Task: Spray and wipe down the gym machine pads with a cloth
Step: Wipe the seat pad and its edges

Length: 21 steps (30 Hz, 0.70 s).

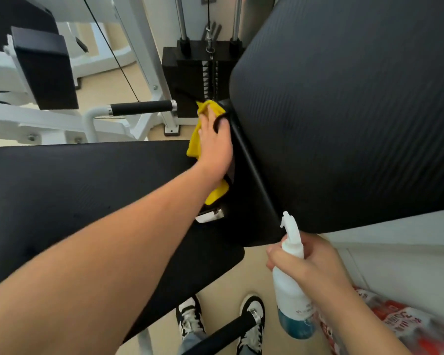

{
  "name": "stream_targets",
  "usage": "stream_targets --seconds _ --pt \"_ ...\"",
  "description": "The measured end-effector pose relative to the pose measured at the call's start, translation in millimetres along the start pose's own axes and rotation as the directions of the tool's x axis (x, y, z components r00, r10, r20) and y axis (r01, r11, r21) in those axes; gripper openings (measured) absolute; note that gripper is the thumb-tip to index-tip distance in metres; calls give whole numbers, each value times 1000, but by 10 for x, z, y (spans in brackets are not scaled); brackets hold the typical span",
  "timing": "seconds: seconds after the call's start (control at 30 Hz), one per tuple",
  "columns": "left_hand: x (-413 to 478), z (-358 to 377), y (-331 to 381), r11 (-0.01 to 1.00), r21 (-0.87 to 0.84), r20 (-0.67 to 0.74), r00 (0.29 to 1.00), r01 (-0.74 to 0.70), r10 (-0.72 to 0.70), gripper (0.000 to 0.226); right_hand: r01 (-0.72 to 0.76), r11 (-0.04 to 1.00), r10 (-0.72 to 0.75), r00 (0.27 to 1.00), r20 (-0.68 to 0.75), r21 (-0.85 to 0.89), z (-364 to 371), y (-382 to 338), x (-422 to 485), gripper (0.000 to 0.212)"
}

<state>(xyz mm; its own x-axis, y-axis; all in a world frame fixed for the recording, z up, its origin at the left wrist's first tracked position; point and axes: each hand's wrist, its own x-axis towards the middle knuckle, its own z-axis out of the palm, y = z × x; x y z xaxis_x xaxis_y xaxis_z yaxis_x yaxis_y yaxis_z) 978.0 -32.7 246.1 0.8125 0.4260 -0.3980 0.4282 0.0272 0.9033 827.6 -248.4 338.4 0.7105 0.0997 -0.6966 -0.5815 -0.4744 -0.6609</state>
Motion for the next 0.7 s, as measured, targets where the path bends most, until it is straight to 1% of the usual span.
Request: stream_targets --seconds 0.03,0.07,0.13,0.2,0.27,0.33,0.4,0.43,0.47,0.5,0.57,0.63,0.7 --pt "152 -5 32 998 -30 -16 998 55 -56 90 7 1000 -7 1000 -5 -19 -5 7 14 51" --pt "226 12 11 995 -60 -33 996 85 -87 92 16 999 -16 1000 -10 -33 -10 14 25 53" --pt "135 53 -155 992 -95 -99 991 83 -92 86 26 998 -27 1000 -11 -52 -15 27 34 52" --pt "-149 140 -450 977 -160 -149 975 143 -167 85 36 997 -37 999 -11 -61 -31 47 31 49" --pt "-595 226 -689 937 -250 -132 951 242 -281 83 54 997 -54 999 6 -54 -45 48 17 44" --pt "-1080 317 -769 898 -297 -79 928 325 -363 71 68 998 -68 997 32 -11 -77 56 -3 38" --pt "-1486 422 -790 867 -288 -33 900 407 -434 61 77 997 -77 995 70 8 -130 90 -43 39" --pt "-1645 464 -762 866 -269 -18 897 421 -441 59 75 997 -75 993 88 2 -154 124 -55 38" --pt "-1787 512 -702 886 -241 -7 912 396 -410 59 70 997 -69 993 97 -8 -197 176 -85 35" --pt "-1857 547 -627 926 -205 -7 946 317 -325 60 67 998 -66 993 97 -11 -233 233 -96 30" --pt "-1835 583 -512 988 -124 -11 995 96 -98 62 57 998 -56 995 79 -3 -310 335 -118 21" --pt "-1736 564 -431 995 -85 -4 999 -42 42 64 46 999 -46 997 65 5 -389 424 -135 20" --pt "-1691 534 -451 994 -70 -10 996 -89 88 66 42 999 -44 997 63 30 -458 506 -139 24"
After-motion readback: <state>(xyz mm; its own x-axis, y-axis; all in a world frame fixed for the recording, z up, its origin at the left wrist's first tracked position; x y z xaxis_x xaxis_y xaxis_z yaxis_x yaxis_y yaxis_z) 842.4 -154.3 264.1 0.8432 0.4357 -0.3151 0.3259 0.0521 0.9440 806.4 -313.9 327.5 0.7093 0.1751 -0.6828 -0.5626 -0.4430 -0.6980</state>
